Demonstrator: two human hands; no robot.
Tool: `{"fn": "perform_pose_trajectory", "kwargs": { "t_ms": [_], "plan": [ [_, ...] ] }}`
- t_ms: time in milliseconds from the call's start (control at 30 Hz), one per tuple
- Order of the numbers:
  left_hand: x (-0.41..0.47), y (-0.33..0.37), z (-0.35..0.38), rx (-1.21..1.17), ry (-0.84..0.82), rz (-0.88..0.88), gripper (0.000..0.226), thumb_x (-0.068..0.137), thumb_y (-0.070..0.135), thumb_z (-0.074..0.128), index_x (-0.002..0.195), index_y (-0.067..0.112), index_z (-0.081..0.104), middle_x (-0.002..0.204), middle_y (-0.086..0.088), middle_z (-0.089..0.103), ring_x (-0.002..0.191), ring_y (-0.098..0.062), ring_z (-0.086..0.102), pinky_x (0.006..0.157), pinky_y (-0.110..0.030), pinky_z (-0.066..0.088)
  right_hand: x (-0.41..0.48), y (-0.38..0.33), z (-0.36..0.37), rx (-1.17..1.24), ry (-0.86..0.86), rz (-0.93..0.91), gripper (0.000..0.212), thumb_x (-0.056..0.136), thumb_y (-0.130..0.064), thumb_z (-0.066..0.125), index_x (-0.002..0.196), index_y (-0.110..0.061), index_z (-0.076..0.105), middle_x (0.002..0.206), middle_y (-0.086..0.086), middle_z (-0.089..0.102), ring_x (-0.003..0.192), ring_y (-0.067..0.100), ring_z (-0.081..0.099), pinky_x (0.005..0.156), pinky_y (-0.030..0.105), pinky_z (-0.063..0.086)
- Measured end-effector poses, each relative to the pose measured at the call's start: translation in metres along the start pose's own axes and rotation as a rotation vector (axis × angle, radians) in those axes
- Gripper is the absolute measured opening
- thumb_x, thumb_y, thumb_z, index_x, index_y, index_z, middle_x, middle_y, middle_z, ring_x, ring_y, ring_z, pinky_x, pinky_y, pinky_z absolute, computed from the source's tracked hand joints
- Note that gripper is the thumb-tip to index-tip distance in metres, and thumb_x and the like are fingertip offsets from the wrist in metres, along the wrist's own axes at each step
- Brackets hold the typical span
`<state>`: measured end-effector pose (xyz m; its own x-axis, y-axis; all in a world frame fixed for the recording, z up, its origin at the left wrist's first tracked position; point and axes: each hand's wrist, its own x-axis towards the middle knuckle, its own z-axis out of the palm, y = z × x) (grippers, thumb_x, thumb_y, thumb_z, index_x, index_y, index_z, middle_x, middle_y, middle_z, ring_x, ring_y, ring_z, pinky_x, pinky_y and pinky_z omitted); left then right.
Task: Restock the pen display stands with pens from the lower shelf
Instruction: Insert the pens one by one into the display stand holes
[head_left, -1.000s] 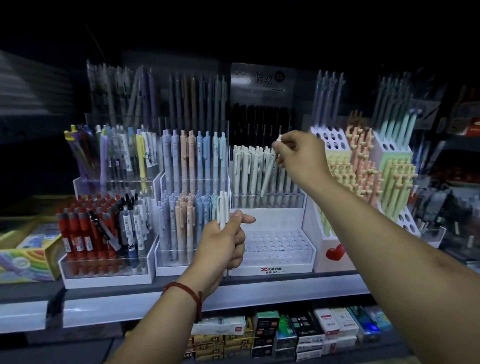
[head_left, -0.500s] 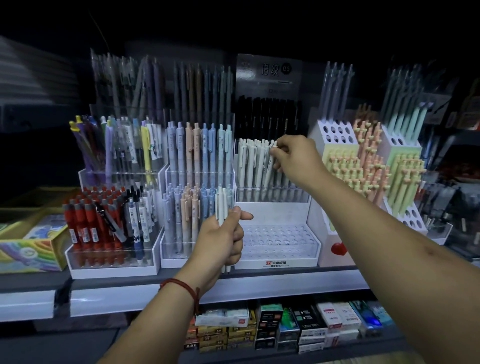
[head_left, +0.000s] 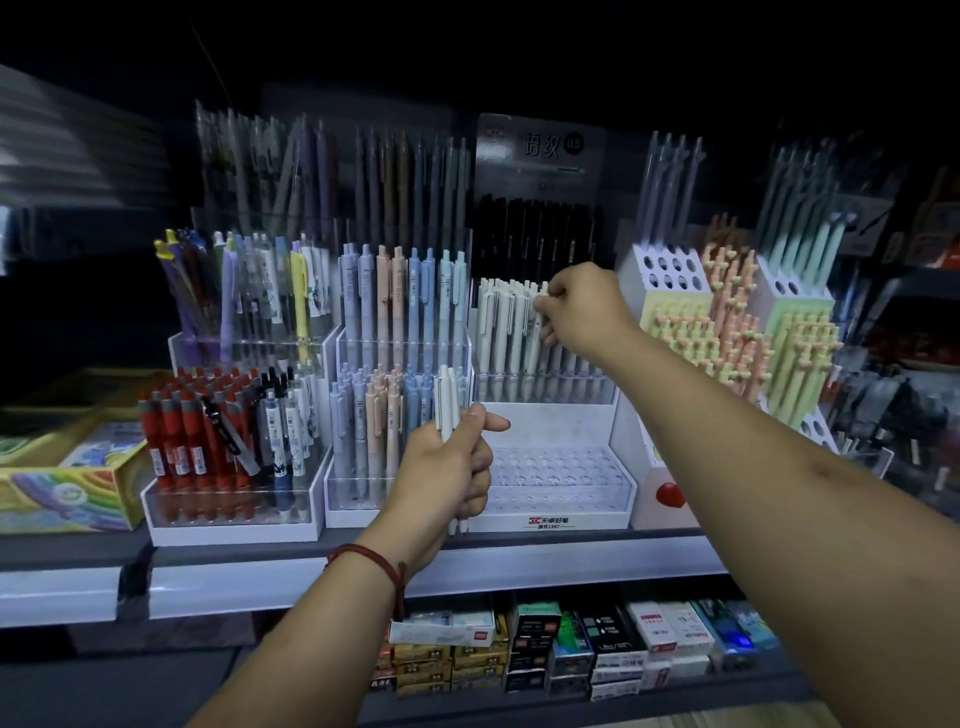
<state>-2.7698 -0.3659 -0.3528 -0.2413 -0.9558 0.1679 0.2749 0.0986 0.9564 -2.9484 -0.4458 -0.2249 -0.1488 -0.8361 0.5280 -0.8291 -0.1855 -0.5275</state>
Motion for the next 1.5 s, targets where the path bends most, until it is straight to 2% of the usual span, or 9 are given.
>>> {"fn": "perform_pose_trajectory", "kwargs": {
  "t_ms": [200, 333, 500, 633, 767, 967, 1133, 1367, 1500],
  "plan": [
    [-0.007, 0.003, -0.001, 0.017, -0.015, 0.007, 0.034, 0.109, 0.037, 0.047, 0.107, 0.007, 0.063, 0.062, 0.002, 0.028, 0.045, -0.011, 0.020, 0.045, -0.025, 0.015, -0.006, 0.005, 0.001, 0.005, -0.025, -0.043, 0.022, 0.103, -0.015, 0.059, 0.092, 0.003, 0.067, 0.073, 0.016, 0.072, 0.063, 0.023, 0.073, 0.076, 0.041, 0.063],
    [-0.007, 0.007, -0.001, 0.050, -0.014, 0.005, 0.034, 0.109, 0.037, 0.046, 0.107, 0.008, 0.064, 0.062, 0.002, 0.029, 0.046, -0.012, 0.020, 0.045, -0.025, 0.016, -0.021, 0.001, 0.005, 0.081, -0.022, -0.003, 0.034, 0.100, -0.014, 0.063, 0.130, 0.001, 0.060, 0.083, 0.017, 0.075, 0.069, 0.021, 0.074, 0.063, 0.024, 0.056],
    [0.000, 0.013, 0.001, 0.113, -0.063, -0.009, 0.034, 0.109, 0.041, 0.046, 0.108, 0.013, 0.065, 0.065, 0.002, 0.026, 0.052, -0.014, 0.018, 0.047, -0.027, 0.016, -0.042, -0.006, 0.002, 0.093, -0.013, 0.033, 0.053, 0.094, -0.023, 0.070, 0.132, 0.006, 0.047, 0.078, 0.017, 0.075, 0.065, 0.024, 0.076, 0.074, 0.045, 0.062],
    [0.009, 0.016, 0.009, 0.053, -0.125, -0.025, 0.032, 0.110, 0.037, 0.046, 0.108, 0.011, 0.063, 0.064, 0.003, 0.022, 0.049, -0.012, 0.015, 0.047, -0.026, 0.012, -0.063, -0.024, -0.019, 0.348, -0.331, 0.010, 0.024, 0.093, -0.017, 0.073, 0.111, -0.002, 0.069, 0.093, 0.011, 0.076, 0.065, 0.022, 0.072, 0.058, 0.037, 0.057],
    [0.017, 0.018, 0.020, -0.039, -0.214, -0.063, 0.026, 0.109, 0.033, 0.047, 0.106, 0.010, 0.060, 0.062, 0.003, 0.022, 0.045, -0.010, 0.015, 0.045, -0.023, 0.009, -0.073, -0.019, -0.028, 0.552, -0.621, 0.011, 0.003, 0.091, -0.006, 0.073, 0.093, -0.003, 0.073, 0.070, 0.010, 0.067, 0.059, 0.024, 0.056, 0.054, 0.028, 0.042],
    [0.021, 0.009, 0.024, -0.003, -0.194, -0.072, 0.035, 0.109, 0.036, 0.048, 0.123, 0.007, 0.061, 0.062, 0.001, 0.040, 0.042, -0.012, 0.028, 0.040, -0.022, 0.024, -0.047, 0.003, -0.034, 0.793, -0.163, 0.109, 0.008, 0.097, -0.003, 0.065, 0.090, -0.004, 0.067, 0.077, 0.009, 0.068, 0.064, 0.019, 0.067, 0.053, 0.027, 0.052],
    [0.026, -0.001, 0.013, 0.086, -0.088, -0.090, 0.029, 0.110, 0.030, 0.046, 0.124, 0.009, 0.061, 0.061, 0.004, 0.027, 0.045, -0.011, 0.017, 0.042, -0.021, 0.015, -0.025, 0.020, -0.032, 0.506, 0.180, 0.024, 0.005, 0.102, -0.012, 0.060, 0.100, -0.008, 0.062, 0.093, 0.007, 0.065, 0.073, 0.027, 0.073, 0.065, 0.035, 0.062],
    [0.030, -0.006, 0.014, 0.104, -0.073, -0.081, 0.022, 0.109, 0.024, 0.049, 0.116, 0.009, 0.063, 0.057, 0.008, 0.033, 0.044, -0.009, 0.022, 0.041, -0.020, 0.020, -0.008, 0.024, -0.029, 0.254, 0.267, -0.091, 0.006, 0.102, -0.019, 0.060, 0.097, -0.015, 0.059, 0.090, 0.010, 0.067, 0.083, 0.033, 0.070, 0.079, 0.053, 0.059],
    [0.030, -0.008, 0.016, 0.102, -0.075, -0.081, 0.027, 0.107, 0.026, 0.052, 0.122, 0.005, 0.061, 0.058, 0.008, 0.032, 0.045, -0.009, 0.022, 0.042, -0.020, 0.019, -0.005, 0.025, -0.020, 0.101, 0.095, -0.103, 0.011, 0.102, -0.018, 0.059, 0.100, -0.006, 0.062, 0.086, 0.015, 0.070, 0.078, 0.032, 0.071, 0.079, 0.052, 0.059]
  ]
}}
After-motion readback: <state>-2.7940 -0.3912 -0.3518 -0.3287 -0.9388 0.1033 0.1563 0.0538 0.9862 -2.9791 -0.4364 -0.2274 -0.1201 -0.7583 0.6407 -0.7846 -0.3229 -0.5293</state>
